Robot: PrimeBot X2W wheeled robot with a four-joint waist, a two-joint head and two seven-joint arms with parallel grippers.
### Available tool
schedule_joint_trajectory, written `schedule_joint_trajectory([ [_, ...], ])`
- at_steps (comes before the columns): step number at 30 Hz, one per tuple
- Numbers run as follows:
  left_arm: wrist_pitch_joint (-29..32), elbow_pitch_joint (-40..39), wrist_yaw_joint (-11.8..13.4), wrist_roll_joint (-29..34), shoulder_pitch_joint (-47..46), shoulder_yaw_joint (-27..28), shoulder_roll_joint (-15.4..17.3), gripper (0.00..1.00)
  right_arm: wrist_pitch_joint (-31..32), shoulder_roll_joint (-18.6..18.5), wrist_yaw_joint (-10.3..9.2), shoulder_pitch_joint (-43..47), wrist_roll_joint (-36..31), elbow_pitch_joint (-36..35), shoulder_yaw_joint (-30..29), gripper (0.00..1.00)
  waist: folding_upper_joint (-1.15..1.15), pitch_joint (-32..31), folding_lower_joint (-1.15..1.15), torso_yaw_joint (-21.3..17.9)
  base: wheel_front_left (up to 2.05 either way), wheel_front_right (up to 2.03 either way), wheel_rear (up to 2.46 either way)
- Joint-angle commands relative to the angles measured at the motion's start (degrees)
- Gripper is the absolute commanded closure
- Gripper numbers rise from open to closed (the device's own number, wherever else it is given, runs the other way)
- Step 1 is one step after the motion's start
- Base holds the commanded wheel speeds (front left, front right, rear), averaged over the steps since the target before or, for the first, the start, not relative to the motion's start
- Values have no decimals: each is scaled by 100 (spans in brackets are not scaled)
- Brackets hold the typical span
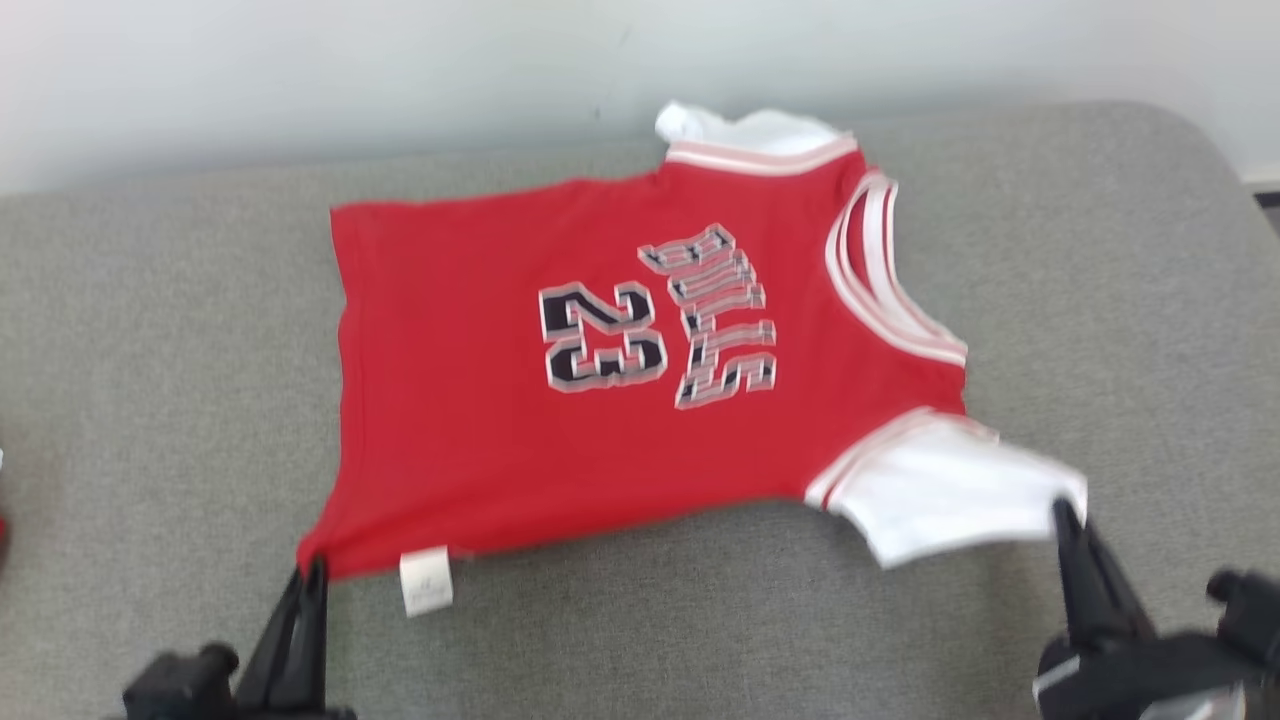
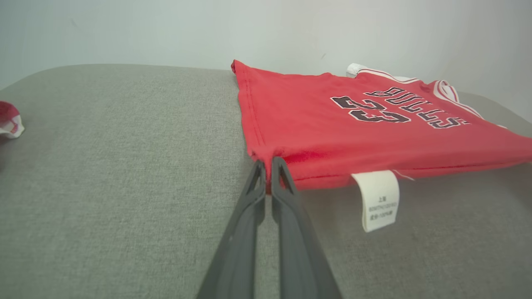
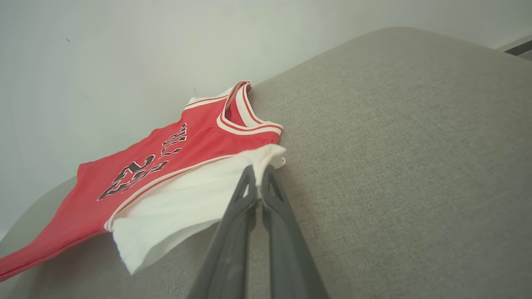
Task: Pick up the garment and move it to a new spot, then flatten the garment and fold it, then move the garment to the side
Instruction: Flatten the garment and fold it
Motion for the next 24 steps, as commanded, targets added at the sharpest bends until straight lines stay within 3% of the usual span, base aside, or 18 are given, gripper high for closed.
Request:
schedule_joint_trajectory([
  [1, -19, 31, -24, 42, 140, 58, -62, 100, 5, 40, -14, 141, -23, -23, -39, 100, 1, -182, 1, -49, 0, 0, 0],
  [11, -19, 348, -240, 259, 1263, 721, -522, 100, 330, 175, -15, 1211, -1, -239, -247, 100, 1, -477, 1, -244, 0, 0, 0],
  [18, -19, 437, -380, 457, 1540, 939, -720, 100, 630, 210, -15, 1721, 71, -285, 107, 100, 1, -463, 1, -264, 0, 0, 0],
  [24, -19, 552, -470, 646, 1459, 886, -852, 100, 503, 261, -14, 1597, 130, -260, 267, 100, 1, -424, 1, -185, 0, 0, 0],
])
